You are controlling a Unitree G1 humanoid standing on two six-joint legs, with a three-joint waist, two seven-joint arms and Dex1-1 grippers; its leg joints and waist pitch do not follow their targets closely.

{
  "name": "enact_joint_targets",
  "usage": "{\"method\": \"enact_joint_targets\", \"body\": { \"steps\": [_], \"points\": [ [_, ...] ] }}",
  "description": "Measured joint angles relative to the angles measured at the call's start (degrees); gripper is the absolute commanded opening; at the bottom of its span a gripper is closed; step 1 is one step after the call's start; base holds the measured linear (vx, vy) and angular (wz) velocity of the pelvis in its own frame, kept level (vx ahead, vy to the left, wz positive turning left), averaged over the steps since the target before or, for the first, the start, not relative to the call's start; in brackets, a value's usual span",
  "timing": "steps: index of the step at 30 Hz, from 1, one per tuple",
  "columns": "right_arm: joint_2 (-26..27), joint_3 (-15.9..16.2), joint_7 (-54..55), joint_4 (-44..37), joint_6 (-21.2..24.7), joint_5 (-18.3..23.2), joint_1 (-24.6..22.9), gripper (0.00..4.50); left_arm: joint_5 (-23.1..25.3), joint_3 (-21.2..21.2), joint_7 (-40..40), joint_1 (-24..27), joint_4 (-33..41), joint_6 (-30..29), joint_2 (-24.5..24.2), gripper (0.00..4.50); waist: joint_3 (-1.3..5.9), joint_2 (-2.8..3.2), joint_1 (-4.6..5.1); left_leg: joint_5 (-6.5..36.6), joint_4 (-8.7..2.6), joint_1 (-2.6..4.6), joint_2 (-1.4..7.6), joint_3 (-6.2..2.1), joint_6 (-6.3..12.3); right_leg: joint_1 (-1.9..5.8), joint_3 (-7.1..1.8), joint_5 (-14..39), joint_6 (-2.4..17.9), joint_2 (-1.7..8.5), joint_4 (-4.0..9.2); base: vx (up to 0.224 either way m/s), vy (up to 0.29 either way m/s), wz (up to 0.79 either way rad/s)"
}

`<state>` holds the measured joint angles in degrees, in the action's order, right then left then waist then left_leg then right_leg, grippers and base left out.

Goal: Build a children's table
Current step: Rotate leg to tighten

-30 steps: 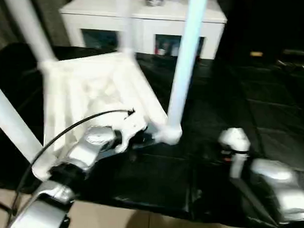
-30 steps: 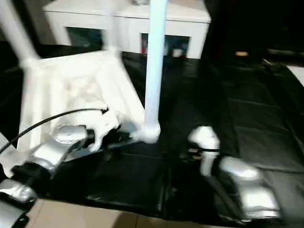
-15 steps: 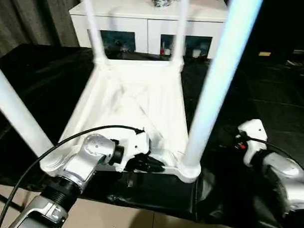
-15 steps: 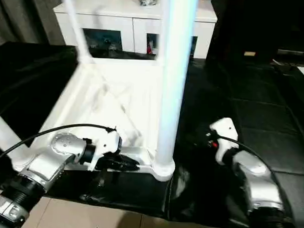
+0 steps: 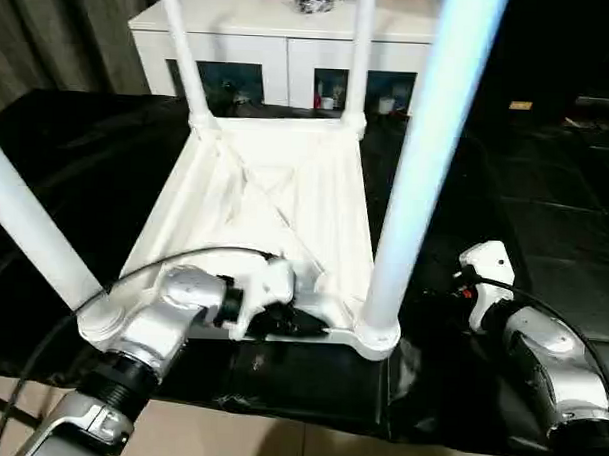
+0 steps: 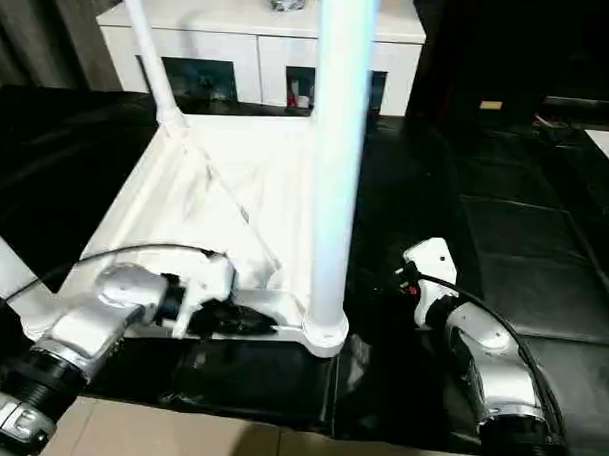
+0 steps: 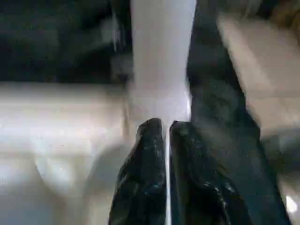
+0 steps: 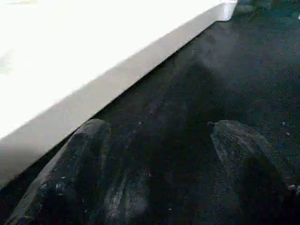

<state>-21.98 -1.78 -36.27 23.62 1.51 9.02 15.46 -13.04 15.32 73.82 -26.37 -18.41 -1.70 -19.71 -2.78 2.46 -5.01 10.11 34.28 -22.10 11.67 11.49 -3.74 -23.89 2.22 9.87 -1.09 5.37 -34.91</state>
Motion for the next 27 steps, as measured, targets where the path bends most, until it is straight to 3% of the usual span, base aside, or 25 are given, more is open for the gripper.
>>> {"method": "enact_joint_targets", "body": {
  "steps": [3, 7, 9, 11, 14, 17, 23, 27],
  "points": [
    [1.39, -0.12, 1.43, -0.56, -0.36, 0.3, -0.14, 3.78, -2.91, -2.22, 0.28, 1.47, 4.63, -0.77, -0.85, 0.94, 0.0, 0.0, 0.45, 0.0, 0.0, 0.03, 0.0, -0.01, 0.0, -0.03, -0.01, 0.02, 0.0, -0.02, 0.0, 0.0, 0.0, 0.0],
    [2.79, -0.97, 3.23, -3.94, 0.24, 0.72, -0.5, 3.78, -3.12, -4.8, -3.11, 4.7, 8.99, -0.43, -1.03, 1.25, -0.01, 0.08, 0.84, 0.0, -0.01, 0.02, 0.0, -0.01, 0.0, -0.05, -0.02, 0.04, -0.04, -0.04, 0.02, 0.0, 0.0, 0.0],
    [3.32, -1.28, 4.82, -5.81, 0.66, 0.95, -0.93, 3.78, -2.91, -7.81, -8.94, 5.75, 10.64, -1.27, -0.3, 1.42, -0.02, 0.22, 1.09, 0.0, 0.0, 0.03, 0.01, -0.05, -0.01, 0.0, 0.03, 0.04, -0.03, -0.05, 0.02, 0.0, 0.0, 0.0],
    [4.96, -2.78, 10.25, -7.54, 2.35, 0.46, -0.97, 3.78, -1.85, -13.55, -20.37, 7.02, 11.62, -2.51, 2.73, 1.61, 0.0, 0.52, 1.53, 0.01, 0.02, 0.04, -0.02, -0.02, -0.01, 0.03, -0.04, 0.03, -0.02, -0.03, 0.04, 0.0, 0.0, 0.0],
    [6.29, -4.74, 17.71, -7.92, 5.13, -0.8, -0.64, 3.78, -1.13, -18.99, -31.99, 8.66, 12.5, -5.9, 4.55, 1.61, -0.01, 0.47, 1.8, 0.01, 0.01, 0.08, 0.0, -0.09, -0.02, 0.02, 0.03, 0.16, -0.25, -0.07, 0.01, 0.0, 0.0, 0.0],
    [8.13, -5.62, 23.22, -9.92, 9.27, -2.64, 0.33, 3.78, 6.67, -22.61, -48.04, 12.15, 11.3, -7.4, 7.55, 1.61, -0.04, 0.42, 2.78, 0.01, -0.03, 0.07, 0.01, -0.16, -0.03, -0.01, 0.04, 0.23, -0.38, -0.13, 0.01, 0.0, 0.0, 0.0],
    [10.68, -3.38, 25.49, -11.8, 9.83, -3.86, 0.36, 3.78, 10.22, -23.95, -60.75, 13.23, 14.9, -8.61, 13.85, 1.61, -0.11, -0.09, 2.37, 0.01, -0.01, -0.08, 0.04, -0.19, -0.03, -0.01, 0.06, 0.25, -0.41, -0.14, 0.16, 0.0, 0.0, 0.0],
    [11.71, -2.13, 25.87, -12.29, 11.19, -4.36, 0.32, 3.78, 11.69, -23.91, -64.64, 13.31, 18.03, -8.7, 14.75, 1.61, -0.1, -0.18, 2.02, 0.01, -0.01, -0.12, 0.04, -0.16, -0.02, -0.03, 0.03, 0.29, -0.47, -0.14, 0.21, 0.0, 0.0, 0.0]
  ]
}}
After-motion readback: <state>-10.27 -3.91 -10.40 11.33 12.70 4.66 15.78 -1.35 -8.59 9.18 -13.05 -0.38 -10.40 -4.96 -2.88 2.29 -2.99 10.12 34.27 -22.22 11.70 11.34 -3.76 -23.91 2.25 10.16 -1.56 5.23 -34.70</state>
